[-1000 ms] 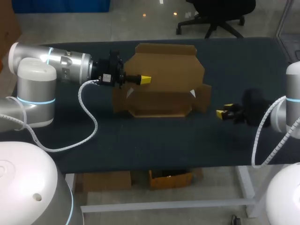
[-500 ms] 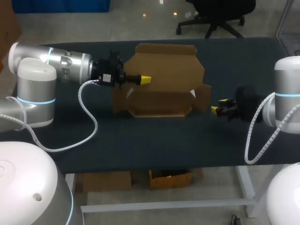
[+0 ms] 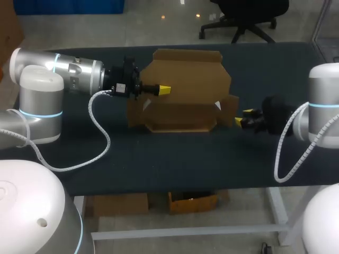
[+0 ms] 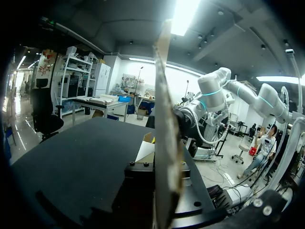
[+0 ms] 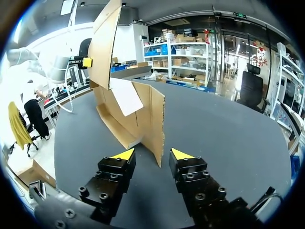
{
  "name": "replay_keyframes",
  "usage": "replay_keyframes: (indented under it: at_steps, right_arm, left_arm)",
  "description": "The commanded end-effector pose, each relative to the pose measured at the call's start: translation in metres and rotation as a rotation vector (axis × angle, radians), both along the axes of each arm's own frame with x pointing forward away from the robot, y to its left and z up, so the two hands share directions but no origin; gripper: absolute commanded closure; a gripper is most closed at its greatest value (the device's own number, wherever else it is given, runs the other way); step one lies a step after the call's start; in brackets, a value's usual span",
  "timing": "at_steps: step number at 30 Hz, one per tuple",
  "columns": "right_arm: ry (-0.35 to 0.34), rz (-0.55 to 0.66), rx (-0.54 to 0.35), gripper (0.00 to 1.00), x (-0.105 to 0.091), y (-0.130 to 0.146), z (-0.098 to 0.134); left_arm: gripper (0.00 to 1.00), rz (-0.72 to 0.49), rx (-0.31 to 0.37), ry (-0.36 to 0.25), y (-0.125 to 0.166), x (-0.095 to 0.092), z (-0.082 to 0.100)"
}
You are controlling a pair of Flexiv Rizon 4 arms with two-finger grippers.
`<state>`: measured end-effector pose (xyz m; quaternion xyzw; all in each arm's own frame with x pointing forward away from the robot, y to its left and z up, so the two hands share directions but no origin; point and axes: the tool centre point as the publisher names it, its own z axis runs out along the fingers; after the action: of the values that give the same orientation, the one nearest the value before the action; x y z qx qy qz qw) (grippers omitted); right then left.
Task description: Assemble the packaging by folding the flat box into shape, placing the metal phone stand inside, and closing the box properly
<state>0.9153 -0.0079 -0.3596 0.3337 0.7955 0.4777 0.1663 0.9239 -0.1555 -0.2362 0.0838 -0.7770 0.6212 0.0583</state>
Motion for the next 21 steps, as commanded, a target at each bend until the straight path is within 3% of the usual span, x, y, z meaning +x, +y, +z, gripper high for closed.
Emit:
replay_keyframes:
  at_steps: [1, 10, 17, 21]
  right_arm:
    - [-0.023, 0.008, 0.023, 0.57, 0.0044, -0.0006, -0.0066]
    - [-0.027, 0.021, 0.031, 0.62, 0.0128, 0.0035, -0.0107]
    - [-0.029, 0.022, 0.035, 0.47, 0.0131, 0.0041, -0.011]
    - [-0.029, 0.022, 0.035, 0.44, 0.0131, 0.0041, -0.011]
  left_arm:
    - [1.0, 0.002, -0.001, -0.002, 0.0, -0.0007, -0.0019]
    - [1.0, 0.002, -0.001, -0.002, 0.0, -0.0007, -0.0019]
    - [1.0, 0.002, -0.001, -0.002, 0.0, -0.0007, -0.0019]
    - [1.0, 0.002, -0.001, -0.002, 0.0, -0.0007, -0.0019]
